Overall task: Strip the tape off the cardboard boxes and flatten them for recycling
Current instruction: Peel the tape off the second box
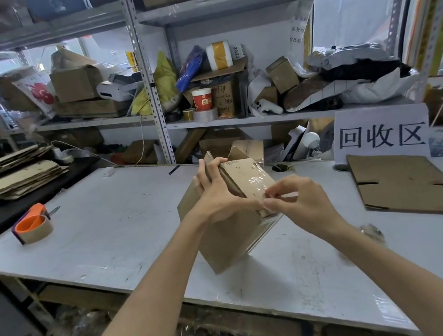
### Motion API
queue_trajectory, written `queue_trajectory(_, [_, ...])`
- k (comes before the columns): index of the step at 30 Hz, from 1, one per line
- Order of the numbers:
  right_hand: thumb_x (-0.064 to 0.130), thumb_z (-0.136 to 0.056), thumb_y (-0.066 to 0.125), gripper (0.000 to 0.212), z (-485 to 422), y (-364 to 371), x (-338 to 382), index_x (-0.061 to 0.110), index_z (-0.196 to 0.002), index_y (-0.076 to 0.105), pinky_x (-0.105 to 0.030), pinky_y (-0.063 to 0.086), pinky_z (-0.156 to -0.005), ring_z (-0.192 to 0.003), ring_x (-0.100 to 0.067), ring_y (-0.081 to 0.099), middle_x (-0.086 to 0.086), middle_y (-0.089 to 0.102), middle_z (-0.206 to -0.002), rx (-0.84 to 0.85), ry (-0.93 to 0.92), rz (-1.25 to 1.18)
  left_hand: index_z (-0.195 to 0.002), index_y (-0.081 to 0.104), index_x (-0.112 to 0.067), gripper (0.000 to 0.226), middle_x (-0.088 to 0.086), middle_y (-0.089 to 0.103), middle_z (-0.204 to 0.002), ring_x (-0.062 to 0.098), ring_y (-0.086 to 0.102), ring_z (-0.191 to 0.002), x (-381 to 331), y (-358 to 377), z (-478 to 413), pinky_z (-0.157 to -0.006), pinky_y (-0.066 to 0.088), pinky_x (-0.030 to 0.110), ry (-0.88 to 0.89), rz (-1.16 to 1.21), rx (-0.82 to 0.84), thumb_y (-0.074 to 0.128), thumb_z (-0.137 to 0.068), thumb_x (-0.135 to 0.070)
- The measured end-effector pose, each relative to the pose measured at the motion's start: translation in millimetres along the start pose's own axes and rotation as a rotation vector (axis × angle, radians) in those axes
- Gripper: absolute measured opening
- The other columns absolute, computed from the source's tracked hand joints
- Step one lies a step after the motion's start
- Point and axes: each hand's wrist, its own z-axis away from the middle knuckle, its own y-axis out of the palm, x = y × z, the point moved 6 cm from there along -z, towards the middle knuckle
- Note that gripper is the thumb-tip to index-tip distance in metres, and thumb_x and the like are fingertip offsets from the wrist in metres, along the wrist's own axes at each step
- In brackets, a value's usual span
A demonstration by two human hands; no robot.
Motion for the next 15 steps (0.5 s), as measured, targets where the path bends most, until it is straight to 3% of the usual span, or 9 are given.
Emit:
queue_trajectory(4, [0.025,-0.073,0.081,0.033,-0.6,0.3,1.7,0.011,-0.101,0.073,-0.02,0.056,-0.078,-0.091,-0.012,0.063,0.002,0.064,-0.1,0.066,-0.033,-0.053,-0.141,0.01,-0.041,0.112,-0.003,-0.014,-0.16,0.029,-0.004,-0.149,3.4,-5.0,-1.9,-0.12,0.013,0.046,-0.038,0.003,0.015,0.088,-0.061,-0.049])
queue_trajectory(8, [0.021,-0.071,0.082,0.032,-5.5,0.1,0.7,0.011,-0.101,0.074,-0.023,0.056,-0.08,-0.092,-0.012,0.061,0.002,0.064,-0.098,0.104,-0.029,-0.042,-0.142,0.013,-0.036,0.111,0.0,0.002,-0.158,0.03,0.01,-0.146,-0.3,-6.5,-4.8,-0.12,0.021,0.051,-0.048,0.008,0.034,0.09,-0.062,-0.041])
queue_trajectory(12, [0.017,-0.071,0.083,0.029,-7.1,-1.8,1.7,0.014,-0.099,0.075,-0.02,0.054,-0.076,-0.087,-0.011,0.062,0.004,0.065,-0.093,0.115,-0.043,-0.014,-0.142,0.015,-0.037,0.111,0.0,0.007,-0.156,0.029,0.016,-0.142,-0.9,-5.9,-7.2,-0.119,0.023,0.048,-0.052,0.037,0.047,0.091,-0.061,-0.034])
queue_trajectory(15, [0.013,-0.072,0.082,0.025,-9.3,-0.9,5.5,0.012,-0.096,0.076,-0.009,0.048,-0.066,-0.082,-0.006,0.062,0.002,0.068,-0.091,0.131,-0.063,0.022,-0.14,0.015,-0.039,0.11,0.0,0.007,-0.156,0.03,0.015,-0.143,2.7,-6.2,-5.7,-0.119,0.023,0.048,-0.06,0.061,0.039,0.09,-0.06,-0.035])
